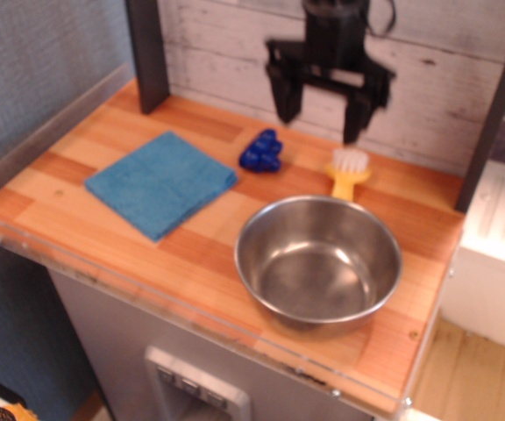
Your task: Pickup the spatula and place it behind the pot
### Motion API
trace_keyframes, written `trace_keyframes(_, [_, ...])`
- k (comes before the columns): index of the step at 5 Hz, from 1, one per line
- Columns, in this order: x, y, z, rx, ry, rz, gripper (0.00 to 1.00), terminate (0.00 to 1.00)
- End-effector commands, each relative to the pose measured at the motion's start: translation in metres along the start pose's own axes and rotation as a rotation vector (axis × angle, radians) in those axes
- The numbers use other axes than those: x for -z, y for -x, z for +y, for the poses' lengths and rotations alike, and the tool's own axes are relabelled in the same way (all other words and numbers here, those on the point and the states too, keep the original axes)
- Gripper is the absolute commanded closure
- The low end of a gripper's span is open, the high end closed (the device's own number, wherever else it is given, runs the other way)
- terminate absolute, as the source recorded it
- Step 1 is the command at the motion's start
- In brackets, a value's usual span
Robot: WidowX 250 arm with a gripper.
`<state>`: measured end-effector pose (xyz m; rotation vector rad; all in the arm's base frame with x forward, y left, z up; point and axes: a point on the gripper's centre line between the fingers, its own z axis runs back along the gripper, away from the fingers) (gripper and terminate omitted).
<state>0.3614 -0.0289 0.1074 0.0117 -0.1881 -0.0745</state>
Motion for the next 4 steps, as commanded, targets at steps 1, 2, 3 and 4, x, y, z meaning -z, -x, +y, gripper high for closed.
trace_keyframes(1, [-0.030,0.040,0.033,-0.041,0.026,-0.038,0.00,0.00])
trace_keyframes(2, [-0.028,0.054,0.042,-0.044,0.023,-0.018,0.00,0.00])
trace_keyframes(3, [-0.028,0.054,0.042,-0.044,0.023,-0.018,0.00,0.00])
trace_keyframes(4, [-0.028,0.054,0.042,-0.044,0.023,-0.018,0.00,1.00])
